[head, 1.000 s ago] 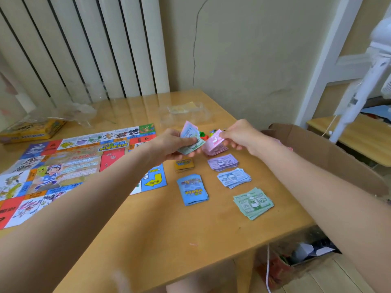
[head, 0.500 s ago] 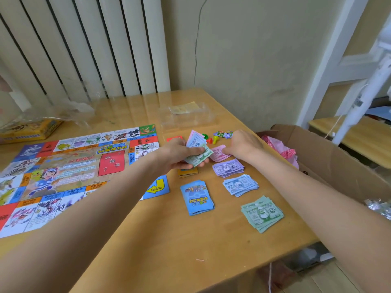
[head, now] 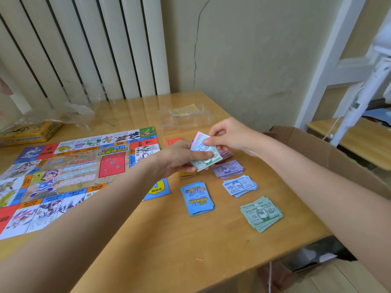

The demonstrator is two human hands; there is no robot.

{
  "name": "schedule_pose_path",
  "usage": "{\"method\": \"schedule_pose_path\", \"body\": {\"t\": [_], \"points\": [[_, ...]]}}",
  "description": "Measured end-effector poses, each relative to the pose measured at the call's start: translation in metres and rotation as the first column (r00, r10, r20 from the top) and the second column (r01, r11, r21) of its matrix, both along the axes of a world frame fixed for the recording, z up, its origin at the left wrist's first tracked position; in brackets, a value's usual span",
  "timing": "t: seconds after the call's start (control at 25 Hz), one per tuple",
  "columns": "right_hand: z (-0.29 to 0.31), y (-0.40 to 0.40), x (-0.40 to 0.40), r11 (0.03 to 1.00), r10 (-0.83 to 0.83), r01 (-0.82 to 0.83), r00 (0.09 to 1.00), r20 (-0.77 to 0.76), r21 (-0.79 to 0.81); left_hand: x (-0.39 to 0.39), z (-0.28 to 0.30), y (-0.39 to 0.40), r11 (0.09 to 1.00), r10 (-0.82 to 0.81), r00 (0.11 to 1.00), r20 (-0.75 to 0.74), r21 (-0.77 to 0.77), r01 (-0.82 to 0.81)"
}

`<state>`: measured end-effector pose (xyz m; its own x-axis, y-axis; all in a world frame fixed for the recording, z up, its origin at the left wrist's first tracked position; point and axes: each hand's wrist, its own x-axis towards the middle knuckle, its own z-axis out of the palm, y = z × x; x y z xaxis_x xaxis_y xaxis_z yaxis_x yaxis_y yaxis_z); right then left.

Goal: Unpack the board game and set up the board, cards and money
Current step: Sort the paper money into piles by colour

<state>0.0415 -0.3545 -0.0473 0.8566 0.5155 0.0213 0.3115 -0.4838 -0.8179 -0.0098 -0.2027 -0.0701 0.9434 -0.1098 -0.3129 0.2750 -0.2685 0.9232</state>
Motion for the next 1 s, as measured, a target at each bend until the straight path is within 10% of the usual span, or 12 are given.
{"method": "schedule_pose_path", "body": {"t": [1.0], "points": [[0.001, -0.016, -0.002, 0.999, 0.027, -0.021, 0.989, -0.146, 0.045, -0.012, 0.008, 0.005, 0.986, 0.028, 1.0, -0.006, -0.164, -0.029]]}}
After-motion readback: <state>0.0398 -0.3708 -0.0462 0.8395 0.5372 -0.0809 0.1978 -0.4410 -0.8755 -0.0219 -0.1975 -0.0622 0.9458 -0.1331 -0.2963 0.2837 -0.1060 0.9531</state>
